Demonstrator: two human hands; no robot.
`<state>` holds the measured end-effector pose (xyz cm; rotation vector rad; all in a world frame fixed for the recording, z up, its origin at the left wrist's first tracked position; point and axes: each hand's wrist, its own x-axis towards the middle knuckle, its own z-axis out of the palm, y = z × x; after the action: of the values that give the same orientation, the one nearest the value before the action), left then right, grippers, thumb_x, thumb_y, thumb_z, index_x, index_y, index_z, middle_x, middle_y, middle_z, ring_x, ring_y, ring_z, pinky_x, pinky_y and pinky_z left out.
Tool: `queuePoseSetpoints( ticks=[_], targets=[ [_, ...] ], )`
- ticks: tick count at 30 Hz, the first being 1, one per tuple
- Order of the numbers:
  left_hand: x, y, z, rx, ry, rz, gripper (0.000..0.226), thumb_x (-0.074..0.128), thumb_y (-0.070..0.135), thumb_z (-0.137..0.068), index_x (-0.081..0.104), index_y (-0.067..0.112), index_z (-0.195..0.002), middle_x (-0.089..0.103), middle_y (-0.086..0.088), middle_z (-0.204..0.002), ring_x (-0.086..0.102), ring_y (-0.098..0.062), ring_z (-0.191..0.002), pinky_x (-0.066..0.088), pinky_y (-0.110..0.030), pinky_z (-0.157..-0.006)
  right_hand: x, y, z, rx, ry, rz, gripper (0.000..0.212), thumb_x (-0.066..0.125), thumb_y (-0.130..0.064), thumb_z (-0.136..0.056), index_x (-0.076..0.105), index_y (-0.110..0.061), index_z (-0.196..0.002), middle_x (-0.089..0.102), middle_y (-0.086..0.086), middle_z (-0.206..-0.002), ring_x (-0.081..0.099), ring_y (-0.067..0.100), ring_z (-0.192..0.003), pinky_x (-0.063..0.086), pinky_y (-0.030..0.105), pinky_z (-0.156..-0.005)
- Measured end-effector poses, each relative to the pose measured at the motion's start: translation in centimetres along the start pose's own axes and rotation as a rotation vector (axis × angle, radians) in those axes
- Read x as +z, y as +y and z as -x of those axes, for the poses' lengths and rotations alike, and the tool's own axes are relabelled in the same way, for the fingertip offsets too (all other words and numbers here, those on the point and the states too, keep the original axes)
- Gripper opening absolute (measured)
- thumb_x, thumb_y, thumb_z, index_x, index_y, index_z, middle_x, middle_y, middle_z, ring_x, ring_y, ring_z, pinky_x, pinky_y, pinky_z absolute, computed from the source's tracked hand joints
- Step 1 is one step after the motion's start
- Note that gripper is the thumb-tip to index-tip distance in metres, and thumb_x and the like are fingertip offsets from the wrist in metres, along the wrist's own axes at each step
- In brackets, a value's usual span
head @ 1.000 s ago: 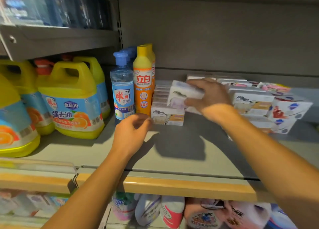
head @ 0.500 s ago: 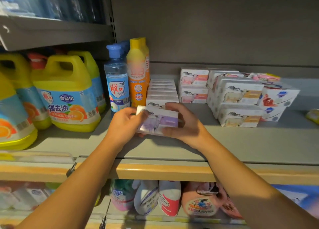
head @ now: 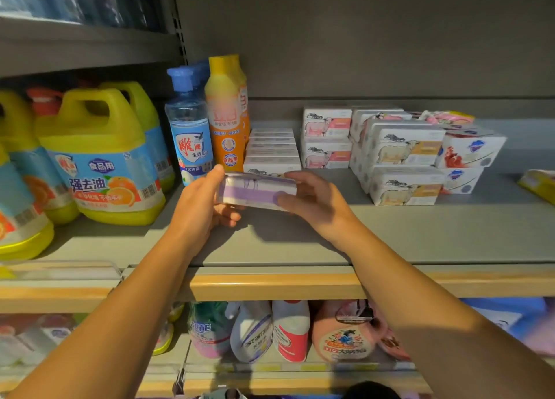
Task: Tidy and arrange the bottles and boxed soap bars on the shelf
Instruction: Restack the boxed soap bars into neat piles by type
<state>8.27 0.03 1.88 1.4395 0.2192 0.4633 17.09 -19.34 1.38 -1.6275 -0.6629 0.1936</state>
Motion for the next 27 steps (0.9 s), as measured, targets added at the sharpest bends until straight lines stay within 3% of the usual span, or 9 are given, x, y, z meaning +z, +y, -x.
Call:
queuePoseSetpoints(
  ticks=[6, 9, 12, 14, 17, 20, 22, 24, 27],
  targets=[
    [0.25, -0.02, 0.45, 0.028, 0.017, -0.216, 0.067, 0.044, 0.080, -0.071, 0.070, 0.024, -0.097, 0.071, -0.019, -0.071, 0.063, -0.021, -0.056, 0.050, -0.030, -0.053, 0.12, -1.10, 0.40, 0.152, 0.024, -0.078, 0.054, 0.064, -0.056, -0.075, 0.070, -0.010, -0.102, 0.066, 0.028, -0.099, 0.066, 0.024, -0.055, 0.052, 0.030, -0.054],
    [0.35, 0.02, 0.45, 0.022, 0.037, -0.255, 0.065, 0.041, 0.080, -0.072, 0.070, 0.025, -0.092, 0.070, -0.020, -0.069, 0.060, -0.021, -0.053, 0.048, -0.030, -0.052, 0.10, -1.26, 0.26, 0.163, 0.037, -0.067, 0.051, 0.059, -0.066, -0.065, 0.074, -0.025, -0.091, 0.068, 0.021, -0.089, 0.065, 0.023, -0.052, 0.051, 0.029, -0.051],
    [0.52, -0.05, 0.27, 0.009, 0.028, -0.293, 0.055, 0.040, 0.071, -0.086, 0.068, 0.024, -0.092, 0.071, -0.019, -0.071, 0.061, -0.021, -0.055, 0.050, -0.033, -0.058, 0.02, -1.20, 0.11, 0.180, 0.055, -0.026, 0.057, 0.057, -0.069, -0.061, 0.074, -0.025, -0.093, 0.057, 0.008, -0.065, 0.062, 0.020, -0.051, 0.047, 0.027, -0.049],
    [0.53, -0.13, 0.15, 0.006, 0.021, -0.304, 0.050, 0.041, 0.061, -0.095, 0.068, 0.018, -0.093, 0.072, -0.018, -0.073, 0.062, -0.020, -0.057, 0.052, -0.033, -0.059, -0.09, -1.00, 0.07, 0.171, 0.069, -0.011, 0.049, 0.059, -0.062, -0.071, 0.072, -0.022, -0.096, 0.057, 0.005, -0.063, 0.060, 0.017, -0.052, 0.046, 0.025, -0.053],
    [0.50, -0.19, 0.15, 0.021, 0.014, -0.297, 0.049, 0.043, 0.055, -0.098, 0.066, 0.011, -0.096, 0.071, -0.017, -0.070, 0.062, -0.018, -0.054, 0.051, -0.030, -0.054, -0.26, -0.77, 0.17, 0.117, 0.049, -0.046, 0.033, 0.063, -0.035, -0.090, 0.064, -0.016, -0.116, 0.066, 0.009, -0.095, 0.060, 0.017, -0.066, 0.046, 0.026, -0.062],
    [0.51, -0.21, 0.13, 0.046, 0.043, -0.295, 0.049, 0.043, 0.055, -0.098, 0.065, 0.011, -0.101, 0.071, -0.012, -0.073, 0.064, -0.017, -0.058, 0.052, -0.030, -0.054, -0.29, -0.69, 0.40, 0.047, 0.012, -0.012, 0.040, 0.067, -0.019, -0.090, 0.056, -0.018, -0.129, 0.063, 0.002, -0.112, 0.064, 0.015, -0.092, 0.048, 0.015, -0.068],
    [0.47, -0.24, 0.04, 0.105, 0.066, -0.345, 0.041, 0.047, 0.048, -0.099, 0.065, 0.012, -0.105, 0.071, -0.002, -0.079, 0.066, -0.012, -0.062, 0.053, -0.026, -0.052, -0.16, -0.73, 0.55, 0.001, 0.012, 0.001, 0.038, 0.066, -0.018, -0.092, 0.056, -0.020, -0.128, 0.062, -0.006, -0.111, 0.064, 0.007, -0.090, 0.047, 0.011, -0.068],
    [0.41, -0.25, 0.10, 0.162, 0.058, -0.403, 0.034, 0.057, 0.040, -0.096, 0.062, 0.015, -0.120, 0.071, 0.009, -0.090, 0.069, -0.009, -0.073, 0.057, -0.025, -0.058, -0.07, -0.65, 0.59, -0.039, 0.011, 0.029, 0.040, 0.067, -0.012, -0.090, 0.055, -0.022, -0.127, 0.063, -0.002, -0.111, 0.065, 0.006, -0.084, 0.048, 0.014, -0.069],
    [0.30, -0.23, 0.40, 0.209, -0.016, -0.399, 0.040, 0.067, 0.037, -0.089, 0.057, 0.024, -0.125, 0.073, 0.009, -0.104, 0.071, -0.014, -0.088, 0.061, -0.031, -0.067, 0.07, -0.47, 0.58, -0.099, 0.025, 0.150, 0.057, 0.071, -0.003, -0.083, 0.052, -0.025, -0.132, 0.057, 0.006, -0.125, 0.063, 0.018, -0.102, 0.053, 0.027, -0.082]
  ],
)
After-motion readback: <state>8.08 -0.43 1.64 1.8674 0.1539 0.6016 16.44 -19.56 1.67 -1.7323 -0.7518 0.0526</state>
